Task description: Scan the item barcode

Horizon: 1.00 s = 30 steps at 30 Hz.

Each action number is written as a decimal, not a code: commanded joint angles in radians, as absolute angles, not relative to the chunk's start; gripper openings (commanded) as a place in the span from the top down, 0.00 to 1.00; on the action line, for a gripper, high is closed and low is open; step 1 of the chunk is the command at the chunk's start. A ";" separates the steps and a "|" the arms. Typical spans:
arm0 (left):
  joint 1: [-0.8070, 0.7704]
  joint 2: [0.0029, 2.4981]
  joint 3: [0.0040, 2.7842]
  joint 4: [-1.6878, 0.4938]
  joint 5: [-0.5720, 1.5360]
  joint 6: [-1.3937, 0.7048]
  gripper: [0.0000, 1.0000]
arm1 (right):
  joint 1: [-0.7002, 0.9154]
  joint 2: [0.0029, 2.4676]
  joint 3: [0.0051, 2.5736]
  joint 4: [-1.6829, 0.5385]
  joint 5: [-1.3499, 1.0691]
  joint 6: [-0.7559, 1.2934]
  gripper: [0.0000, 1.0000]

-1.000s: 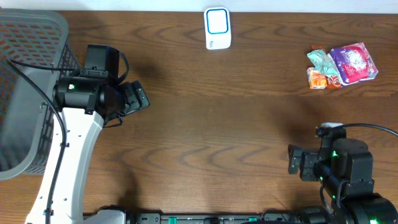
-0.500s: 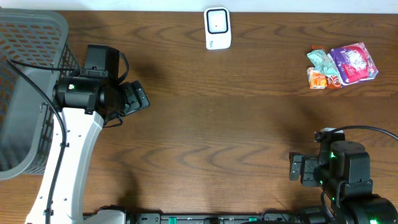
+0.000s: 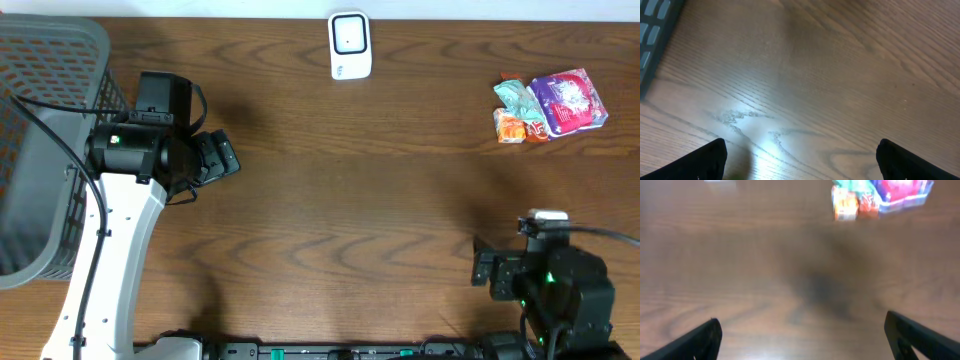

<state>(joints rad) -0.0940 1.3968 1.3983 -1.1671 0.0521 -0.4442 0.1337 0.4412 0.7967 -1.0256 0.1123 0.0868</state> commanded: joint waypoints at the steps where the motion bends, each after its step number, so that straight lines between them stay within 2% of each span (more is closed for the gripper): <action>1: -0.091 1.391 1.400 -1.170 0.040 -0.439 0.05 | 0.138 0.377 0.725 -0.938 0.128 0.008 0.01; 8: -0.091 1.391 1.400 -1.170 0.040 -0.439 0.05 | 0.138 0.248 0.496 -0.610 0.093 0.006 0.01; 13: -0.091 1.391 1.400 -1.170 0.040 -0.439 0.05 | 0.137 0.166 0.362 -0.453 0.069 0.006 0.01; 30: -0.091 1.391 1.400 -1.170 0.040 -0.439 0.05 | 0.078 0.005 0.039 -0.097 0.030 0.007 0.01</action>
